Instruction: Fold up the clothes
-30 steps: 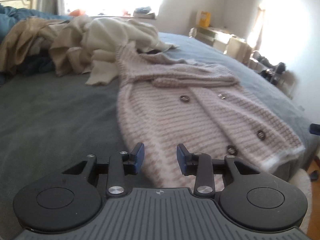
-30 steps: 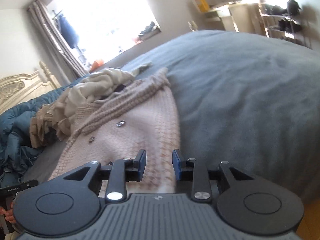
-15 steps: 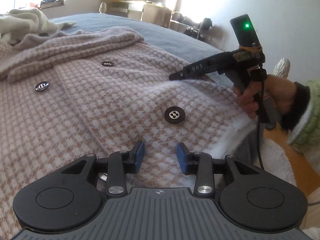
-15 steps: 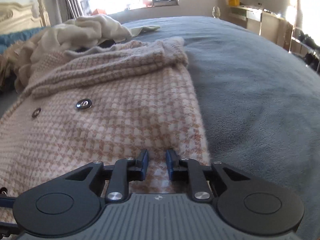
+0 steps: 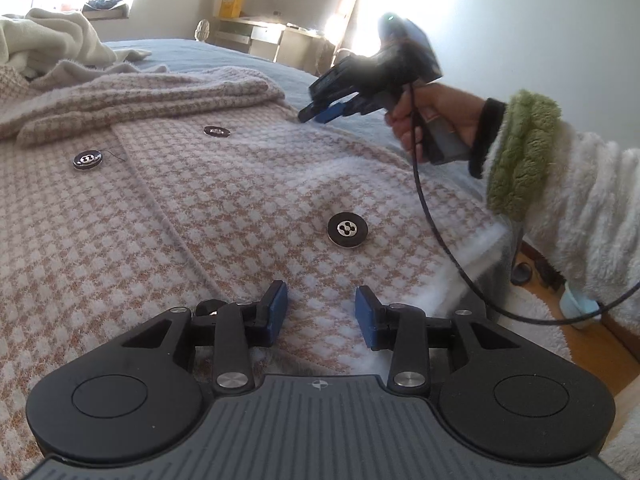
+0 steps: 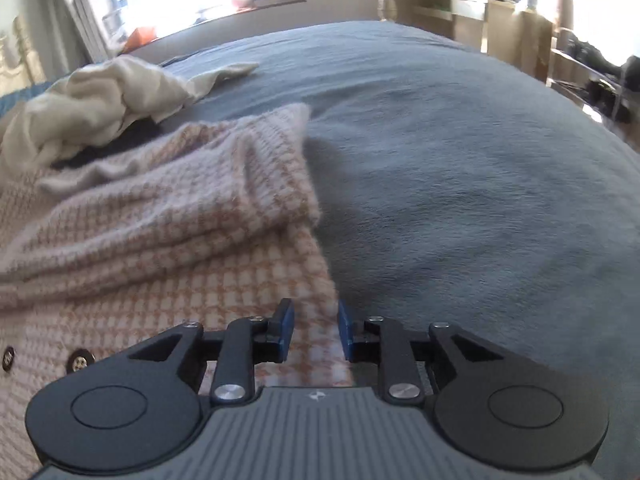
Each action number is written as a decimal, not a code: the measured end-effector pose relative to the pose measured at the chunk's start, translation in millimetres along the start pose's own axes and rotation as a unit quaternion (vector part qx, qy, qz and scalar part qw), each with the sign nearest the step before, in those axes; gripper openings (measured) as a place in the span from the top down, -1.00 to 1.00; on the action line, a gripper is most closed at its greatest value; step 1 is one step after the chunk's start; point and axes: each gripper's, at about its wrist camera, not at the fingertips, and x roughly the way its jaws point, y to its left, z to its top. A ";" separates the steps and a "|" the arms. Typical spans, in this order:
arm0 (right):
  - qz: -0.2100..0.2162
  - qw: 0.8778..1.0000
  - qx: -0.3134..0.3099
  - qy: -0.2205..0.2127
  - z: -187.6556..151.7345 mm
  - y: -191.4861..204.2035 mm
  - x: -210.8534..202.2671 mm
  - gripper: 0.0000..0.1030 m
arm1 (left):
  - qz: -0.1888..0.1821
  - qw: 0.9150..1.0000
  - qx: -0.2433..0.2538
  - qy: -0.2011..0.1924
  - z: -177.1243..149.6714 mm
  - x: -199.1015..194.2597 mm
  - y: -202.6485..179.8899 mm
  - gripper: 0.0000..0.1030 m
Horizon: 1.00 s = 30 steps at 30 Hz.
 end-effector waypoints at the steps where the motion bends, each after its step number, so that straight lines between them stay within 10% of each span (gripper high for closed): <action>1: 0.015 1.000 -0.012 -0.011 -5.2 0.5 -22.3 0.43 | -0.001 1.000 0.001 -0.001 -0.3 0.4 0.4 0.26; 8: 0.109 0.983 -0.144 0.016 -120.0 48.4 -132.4 0.26 | 0.016 1.000 0.000 -0.008 -0.9 -1.8 -7.0 0.23; 11: 0.045 0.973 -0.227 0.006 -181.0 71.7 -119.4 0.15 | 0.027 0.999 -0.018 -0.027 -4.5 -15.4 -10.5 0.18; 14: 0.034 0.988 -0.150 -0.027 -173.9 67.1 -143.6 0.11 | 0.037 0.996 -0.056 -0.054 -9.1 -47.9 -12.9 -0.11; 17: 0.119 0.990 0.004 -0.070 -176.5 36.2 -184.5 -0.13 | 0.037 0.993 -0.072 -0.081 -26.2 -89.5 -16.3 -0.34; 21: 0.252 0.945 0.207 -0.031 -212.5 -8.4 -189.3 -0.43 | 0.039 0.984 -0.161 -0.064 -63.2 -124.1 -7.2 -0.40; 27: 0.278 0.869 0.409 0.006 -264.7 -42.5 -153.0 -0.41 | 0.050 0.939 -0.332 -0.077 -110.1 -154.8 22.0 -0.40; 30: 0.282 0.854 0.436 0.006 -258.9 -40.8 -137.7 -0.42 | 0.064 0.919 -0.377 -0.096 -119.6 -164.7 34.6 -0.39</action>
